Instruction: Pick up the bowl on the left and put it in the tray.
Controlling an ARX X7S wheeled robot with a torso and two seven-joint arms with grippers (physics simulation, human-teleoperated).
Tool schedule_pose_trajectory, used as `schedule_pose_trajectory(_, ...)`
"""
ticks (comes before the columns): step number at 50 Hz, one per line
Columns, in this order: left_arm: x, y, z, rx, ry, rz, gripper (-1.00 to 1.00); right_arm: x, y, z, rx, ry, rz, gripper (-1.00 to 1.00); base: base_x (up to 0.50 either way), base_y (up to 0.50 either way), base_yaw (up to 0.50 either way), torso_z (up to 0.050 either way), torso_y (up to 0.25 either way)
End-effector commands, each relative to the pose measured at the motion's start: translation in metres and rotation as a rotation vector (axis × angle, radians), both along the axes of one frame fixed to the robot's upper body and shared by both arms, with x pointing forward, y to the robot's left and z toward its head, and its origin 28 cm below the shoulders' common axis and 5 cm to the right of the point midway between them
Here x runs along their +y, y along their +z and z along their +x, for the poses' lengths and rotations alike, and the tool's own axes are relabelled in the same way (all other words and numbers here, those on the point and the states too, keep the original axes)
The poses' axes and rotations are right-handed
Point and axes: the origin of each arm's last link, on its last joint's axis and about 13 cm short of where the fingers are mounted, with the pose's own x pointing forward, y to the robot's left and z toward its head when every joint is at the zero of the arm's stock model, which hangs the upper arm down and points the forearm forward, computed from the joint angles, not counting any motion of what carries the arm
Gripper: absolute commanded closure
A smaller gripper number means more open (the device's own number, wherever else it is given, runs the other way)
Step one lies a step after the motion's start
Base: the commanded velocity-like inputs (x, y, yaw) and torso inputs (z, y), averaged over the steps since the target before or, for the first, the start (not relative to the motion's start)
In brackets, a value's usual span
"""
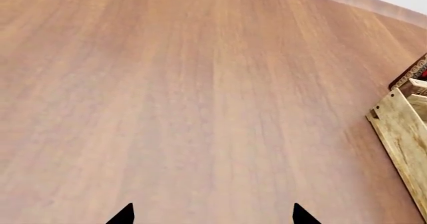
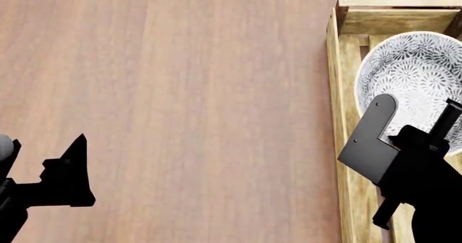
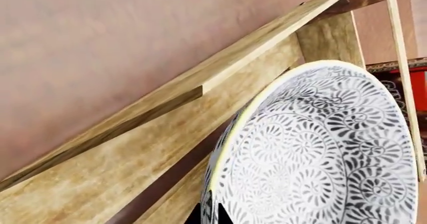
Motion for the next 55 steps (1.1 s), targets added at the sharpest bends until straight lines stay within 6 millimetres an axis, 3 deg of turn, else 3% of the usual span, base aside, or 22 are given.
schedule_pose_trajectory(1, 0.000, 0.000, 0.000, 0.001, -0.001, 0.003, -1.00, -0.003, -0.005, 0.001, 0.003, -0.011, -0.018, 1.00, 0.00, 0.00, 0.00, 0.000, 0.000)
schedule_pose_trajectory(6, 0.000, 0.001, 0.000, 0.000, -0.001, 0.004, -1.00, -0.003, -0.003, 0.000, -0.006, -0.011, -0.026, 1.00, 0.00, 0.00, 0.00, 0.000, 0.000)
schedule_pose_trajectory(7, 0.000, 0.001, 0.000, 0.001, -0.001, 0.004, -1.00, -0.003, -0.003, 0.000, -0.007, -0.011, -0.027, -1.00, 0.00, 0.00, 0.00, 0.000, 0.000)
schedule_pose_trajectory(21, -0.001, 0.000, 0.000, 0.003, -0.003, 0.002, -1.00, -0.004, -0.005, -0.001, 0.000, -0.012, -0.030, -1.00, 0.00, 0.00, 0.00, 0.000, 0.000)
schedule_pose_trajectory(27, -0.001, 0.001, 0.000, 0.001, -0.003, 0.003, -1.00, -0.003, 0.004, -0.002, -0.019, -0.006, -0.031, -1.00, 0.00, 0.00, 0.00, 0.000, 0.000)
schedule_pose_trajectory(36, 0.000, 0.002, -0.002, -0.005, -0.002, -0.001, -1.00, 0.000, 0.031, -0.014, -0.040, 0.021, -0.033, -1.00, 0.00, 0.00, 0.00, 0.000, 0.000)
schedule_pose_trajectory(44, 0.000, 0.006, -0.004, -0.017, -0.006, -0.005, -1.00, 0.009, 0.075, -0.031, -0.101, 0.074, -0.037, -1.00, 0.00, 0.00, 0.00, 0.000, 0.000)
schedule_pose_trajectory(55, 0.001, 0.008, -0.005, -0.025, -0.003, -0.001, -1.00, 0.021, 0.106, -0.055, -0.205, 0.156, -0.060, -1.00, 0.00, 0.00, 0.00, 0.000, 0.000)
